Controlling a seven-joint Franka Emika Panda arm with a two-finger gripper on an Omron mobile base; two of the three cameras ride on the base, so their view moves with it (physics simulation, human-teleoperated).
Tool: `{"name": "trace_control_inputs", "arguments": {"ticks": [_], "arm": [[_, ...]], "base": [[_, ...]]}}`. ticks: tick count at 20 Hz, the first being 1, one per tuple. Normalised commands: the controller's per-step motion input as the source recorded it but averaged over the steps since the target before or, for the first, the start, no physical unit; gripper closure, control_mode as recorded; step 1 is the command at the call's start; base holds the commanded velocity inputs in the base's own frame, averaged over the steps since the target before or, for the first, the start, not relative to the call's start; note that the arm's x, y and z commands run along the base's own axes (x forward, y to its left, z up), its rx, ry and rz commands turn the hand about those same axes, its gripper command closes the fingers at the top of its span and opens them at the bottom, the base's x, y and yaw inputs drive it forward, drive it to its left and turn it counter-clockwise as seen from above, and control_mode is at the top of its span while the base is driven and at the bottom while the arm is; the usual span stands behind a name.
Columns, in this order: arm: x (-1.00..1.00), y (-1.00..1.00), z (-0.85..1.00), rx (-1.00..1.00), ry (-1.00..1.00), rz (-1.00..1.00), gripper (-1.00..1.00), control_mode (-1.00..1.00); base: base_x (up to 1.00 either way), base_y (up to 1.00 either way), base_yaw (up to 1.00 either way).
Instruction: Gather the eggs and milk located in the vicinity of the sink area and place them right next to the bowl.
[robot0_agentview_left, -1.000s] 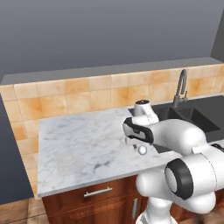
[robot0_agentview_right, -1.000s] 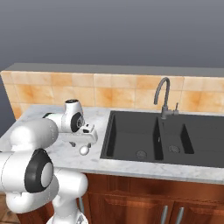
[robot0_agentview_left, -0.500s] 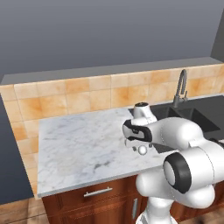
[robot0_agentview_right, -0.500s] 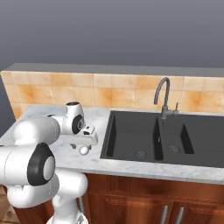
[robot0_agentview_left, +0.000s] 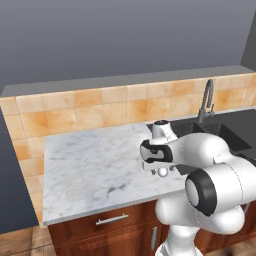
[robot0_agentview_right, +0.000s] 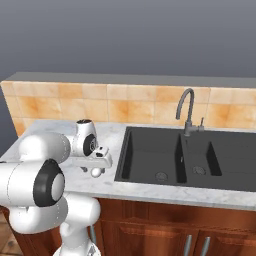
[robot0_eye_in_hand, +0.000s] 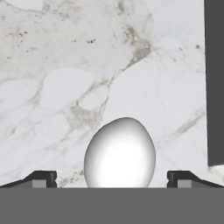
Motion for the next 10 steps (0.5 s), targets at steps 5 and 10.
{"name": "trace_control_inputs", "arguments": {"ticks": [5,10], "arm": [[0.02,0.00,-0.09,0.00,0.00,0.00,-1.00,-1.00],[0.00,0.00,-0.08,0.00,0.02,0.00,1.00,-1.00]], "base": [[0.00,0.00,0.00],[0.00,0.00,0.00]]}}
